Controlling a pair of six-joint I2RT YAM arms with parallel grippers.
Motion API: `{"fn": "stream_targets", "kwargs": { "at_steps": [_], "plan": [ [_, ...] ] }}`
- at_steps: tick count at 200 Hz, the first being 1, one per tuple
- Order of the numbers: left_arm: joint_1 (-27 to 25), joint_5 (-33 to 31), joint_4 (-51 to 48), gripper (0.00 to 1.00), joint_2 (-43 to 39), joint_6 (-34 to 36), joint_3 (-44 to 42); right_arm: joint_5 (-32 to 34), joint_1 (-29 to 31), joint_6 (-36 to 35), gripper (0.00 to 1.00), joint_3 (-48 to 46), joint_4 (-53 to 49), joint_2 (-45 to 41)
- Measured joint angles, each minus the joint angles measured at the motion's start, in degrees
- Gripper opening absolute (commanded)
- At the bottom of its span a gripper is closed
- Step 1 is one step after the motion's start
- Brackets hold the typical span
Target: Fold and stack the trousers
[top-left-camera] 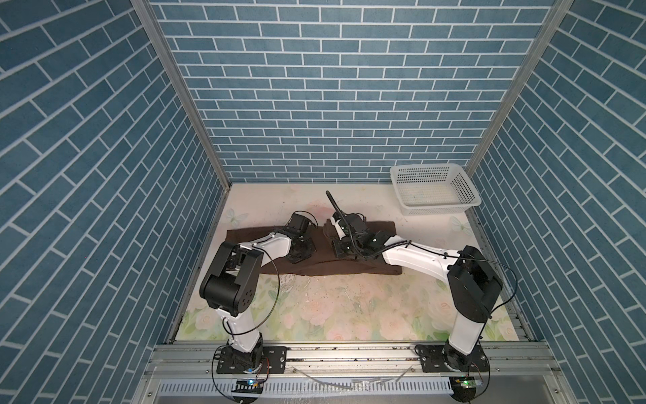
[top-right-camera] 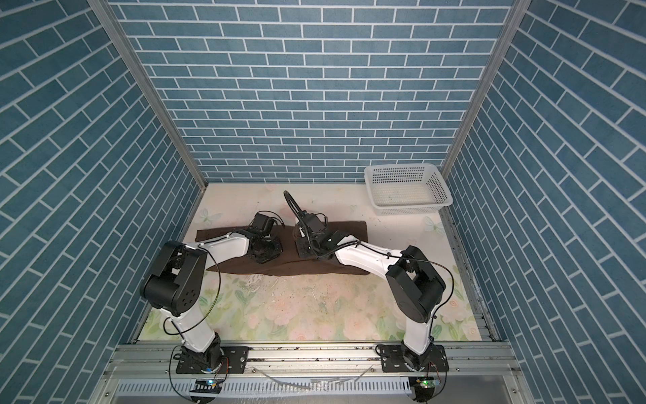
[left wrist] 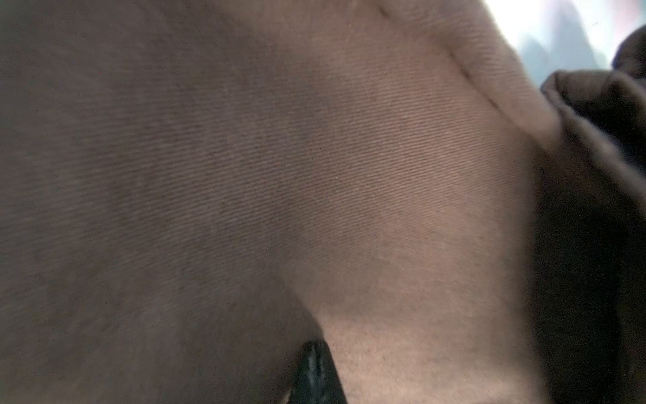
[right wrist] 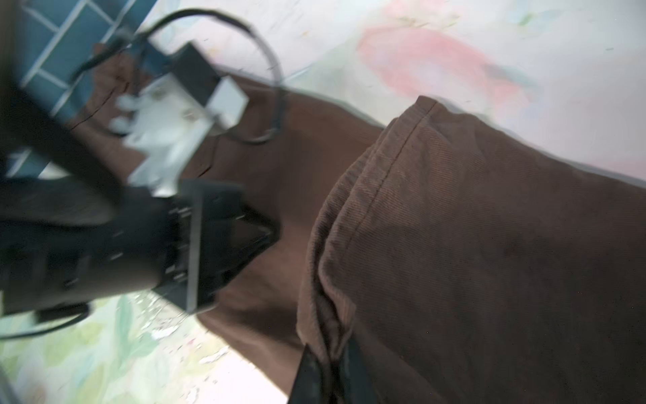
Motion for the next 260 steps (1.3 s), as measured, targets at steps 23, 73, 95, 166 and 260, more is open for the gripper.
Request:
{"fn": "stream_targets", "kwargs": {
  "at_steps": [23, 73, 95, 166, 260],
  "plan": [
    [0.2, 0.2, 0.4, 0.02, 0.7, 0.2, 0.7, -2.0, 0.9, 1.6, 0.44, 0.7, 0.1, 2.3],
    [1.2, 0.1, -1.0, 0.15, 0.7, 0.9, 1.4, -1.8, 0.3, 0.8, 0.56, 0.6, -2.0, 0.8],
    [1.6, 0.3, -1.2, 0.43, -0.2, 1.2, 1.4, 0.7, -1.4, -0.4, 0.55, -0.5, -2.4, -5.0],
    [1.0, 10.2, 13.2, 0.55, 2.5, -3.9, 1.3, 1.3, -19.7, 2.3, 0.52, -15.4, -3.7, -18.1],
    [-0.5, 12.0, 15.6, 0.00, 7.6, -7.3, 3.3, 4.3, -21.4, 3.1, 0.54, -20.0, -6.7, -20.5]
  ]
}}
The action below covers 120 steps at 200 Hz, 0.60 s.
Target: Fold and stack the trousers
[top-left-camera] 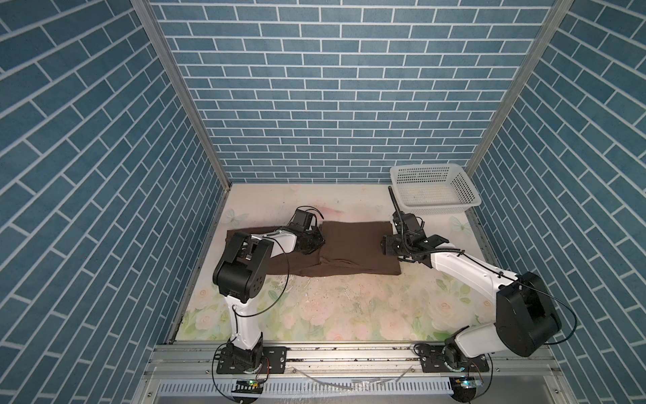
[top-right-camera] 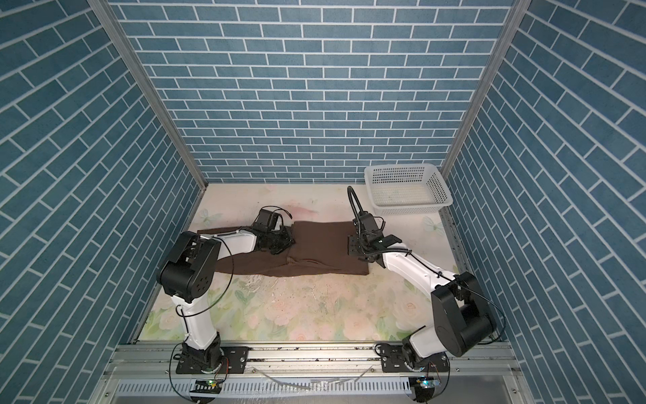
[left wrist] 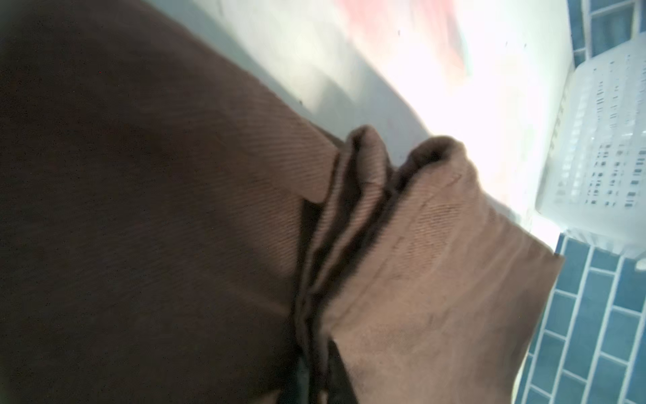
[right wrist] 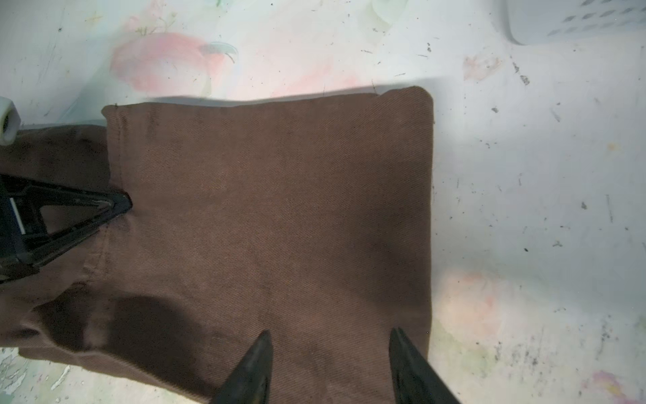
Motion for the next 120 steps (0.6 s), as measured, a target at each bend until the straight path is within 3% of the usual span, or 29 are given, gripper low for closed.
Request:
{"fn": "stream_targets", "kwargs": {
  "at_steps": [33, 108, 113, 120],
  "plan": [
    [-0.1, -0.5, -4.5, 0.00, -1.1, 0.0, 1.9, 1.0, -0.4, 0.0, 0.54, 0.0, -0.1, 0.0],
    [-0.5, -8.3, -23.3, 0.00, -13.6, 3.6, 7.9, 1.8, -1.4, 0.0, 0.56, -0.5, -1.2, 0.9],
    [-0.5, -8.6, -24.0, 0.07, -13.6, 3.6, 7.8, 1.7, -1.4, 0.0, 0.57, -0.5, -1.2, 1.2],
    [-0.5, -9.1, -24.4, 0.25, -13.6, 3.7, 7.4, 1.6, -1.4, 0.0, 0.58, -0.5, -1.2, 1.7]
  ]
}}
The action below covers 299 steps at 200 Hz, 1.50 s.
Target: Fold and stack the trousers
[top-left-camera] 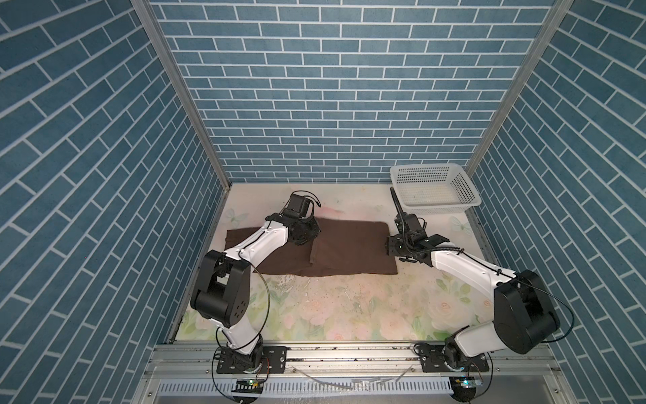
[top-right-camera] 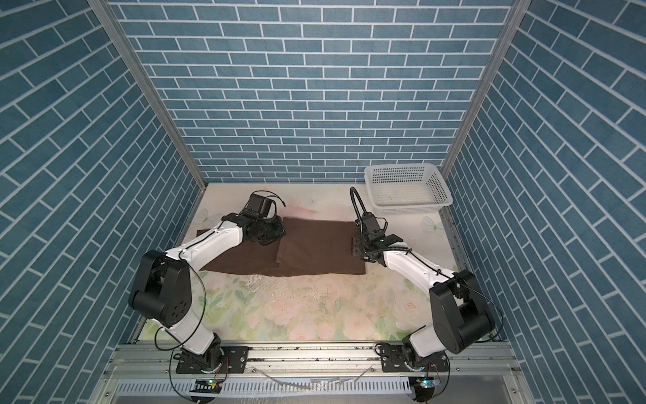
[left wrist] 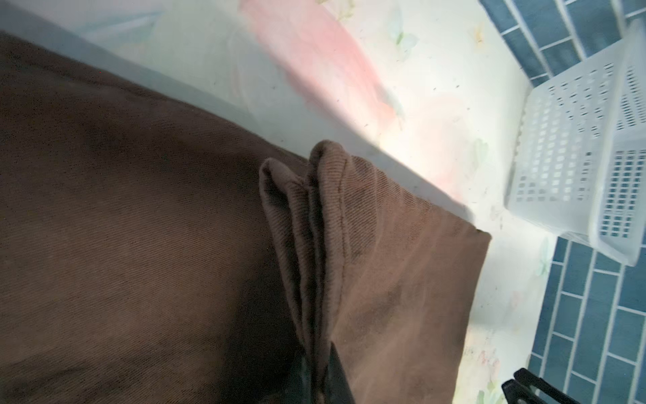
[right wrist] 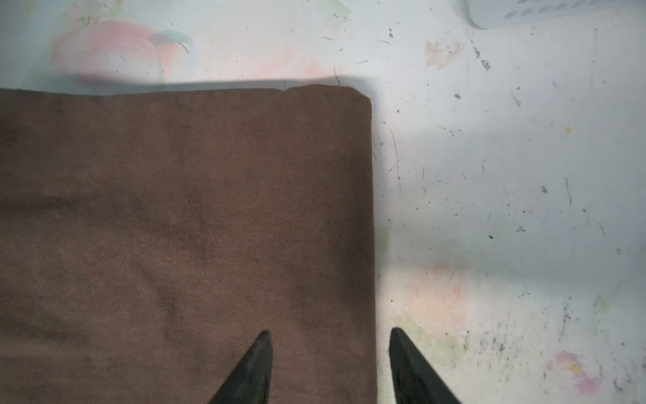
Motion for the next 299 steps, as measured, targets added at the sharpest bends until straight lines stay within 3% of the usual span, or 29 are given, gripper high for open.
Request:
{"fn": "stream_targets", "kwargs": {
  "at_steps": [9, 19, 88, 127, 153, 162, 171, 221, 263, 279, 299],
  "plan": [
    [0.2, -0.4, -0.9, 0.46, 0.1, 0.3, -0.6, -0.2, 0.0, 0.0, 0.59, 0.0, -0.2, 0.8],
    [0.6, -0.5, -1.7, 0.52, 0.5, 0.2, -1.1, -0.3, 0.0, 0.0, 0.61, 0.0, -0.6, 1.6],
    [4.2, -4.2, -6.2, 0.52, 0.0, 1.6, -1.1, -2.0, -2.3, 0.0, 0.57, 0.0, -0.9, 7.3],
    [9.2, -4.3, -7.0, 0.51, -7.1, 3.3, -5.4, -7.7, -4.6, 0.9, 0.31, 0.0, 2.6, 10.9],
    [15.1, -4.0, -8.0, 0.52, -13.9, 3.8, -11.6, -11.3, -5.8, 2.4, 0.26, -0.5, 5.2, 12.7],
    [17.2, -4.1, -8.8, 0.54, -16.5, 4.1, -13.2, -12.4, -6.4, 2.8, 0.16, -0.9, 6.1, 12.7],
    [19.4, -4.3, -9.7, 0.55, -19.1, 4.5, -14.5, -13.5, -7.2, 3.1, 0.00, -1.4, 7.1, 12.7],
    [29.4, -6.3, -12.9, 0.66, -33.1, 4.9, -20.8, -19.4, -13.8, 4.3, 0.00, -3.1, 6.2, 9.9],
    [34.6, -7.0, -14.3, 0.66, -39.6, 4.7, -25.6, -9.3, -20.9, 1.2, 0.00, 2.5, -9.1, -3.3],
    [35.4, -6.8, -14.1, 0.60, -39.0, 4.7, -26.0, -5.6, -20.9, 0.4, 0.00, 6.5, -12.7, -7.3],
    [35.6, -4.7, -11.6, 0.24, -37.2, 4.2, -27.5, -2.7, -20.5, -0.1, 0.00, 10.6, -15.7, -10.9]
  ]
}}
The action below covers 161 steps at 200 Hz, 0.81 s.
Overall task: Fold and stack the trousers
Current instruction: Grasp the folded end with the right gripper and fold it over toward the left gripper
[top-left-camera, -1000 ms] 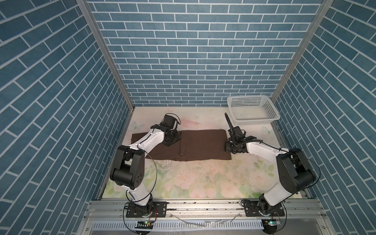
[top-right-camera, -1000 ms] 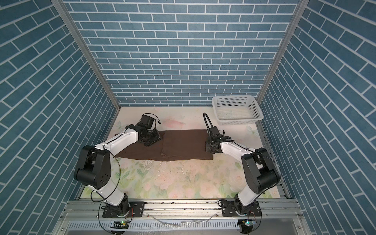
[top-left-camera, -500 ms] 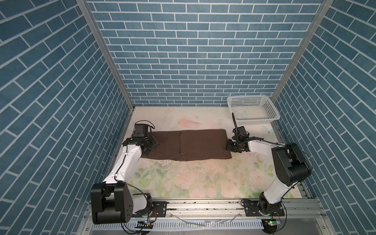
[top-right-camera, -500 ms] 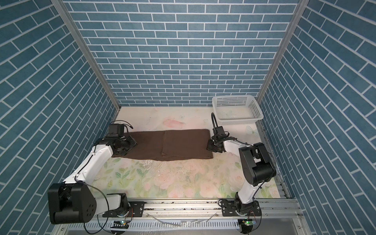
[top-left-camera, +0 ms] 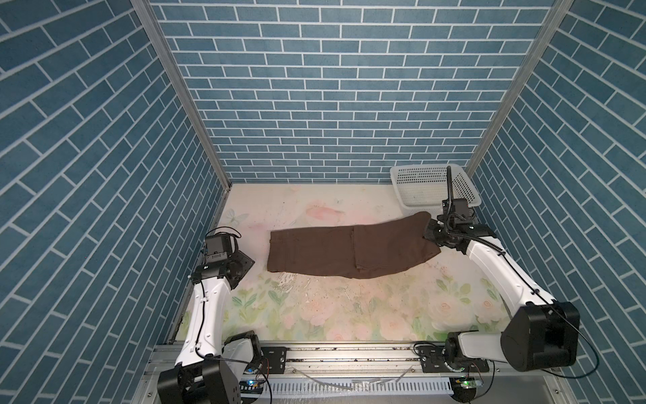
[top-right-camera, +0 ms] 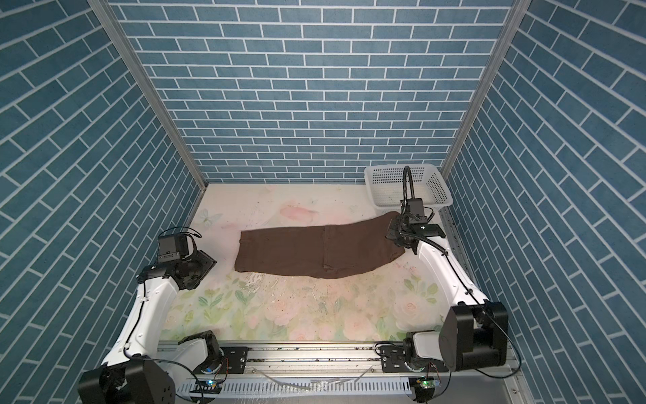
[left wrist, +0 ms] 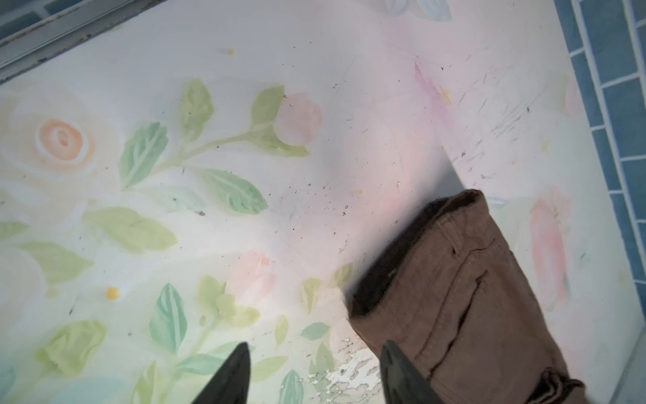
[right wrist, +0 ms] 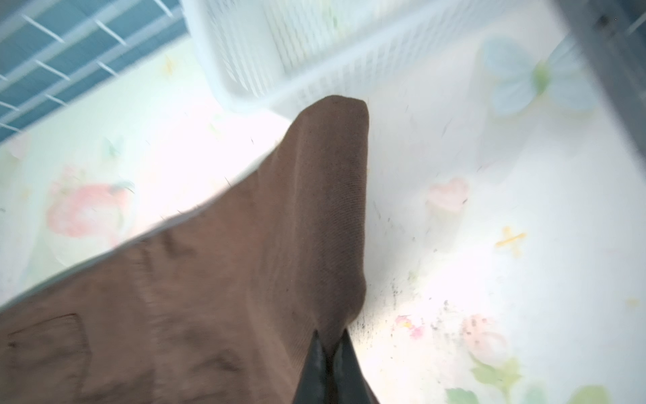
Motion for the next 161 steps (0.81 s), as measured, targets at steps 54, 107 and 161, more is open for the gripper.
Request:
{"fn": "stream_targets", "kwargs": {
  "at_steps": [54, 107, 161],
  "plan": [
    [-3.6, 4.3, 8.0, 0.02, 6.1, -3.2, -9.3, 1.0, 8.4, 0.1, 0.00, 12.2, -3.0, 4.5],
    [-8.0, 4.8, 14.8, 0.00, 12.6, -4.7, -9.0, 0.1, 26.4, 0.1, 0.00, 29.5, -3.3, 18.3],
    [-9.7, 6.0, 21.8, 0.00, 19.5, -6.1, -8.7, -1.6, 37.0, 0.1, 0.00, 42.9, -4.1, 29.7]
  ]
}}
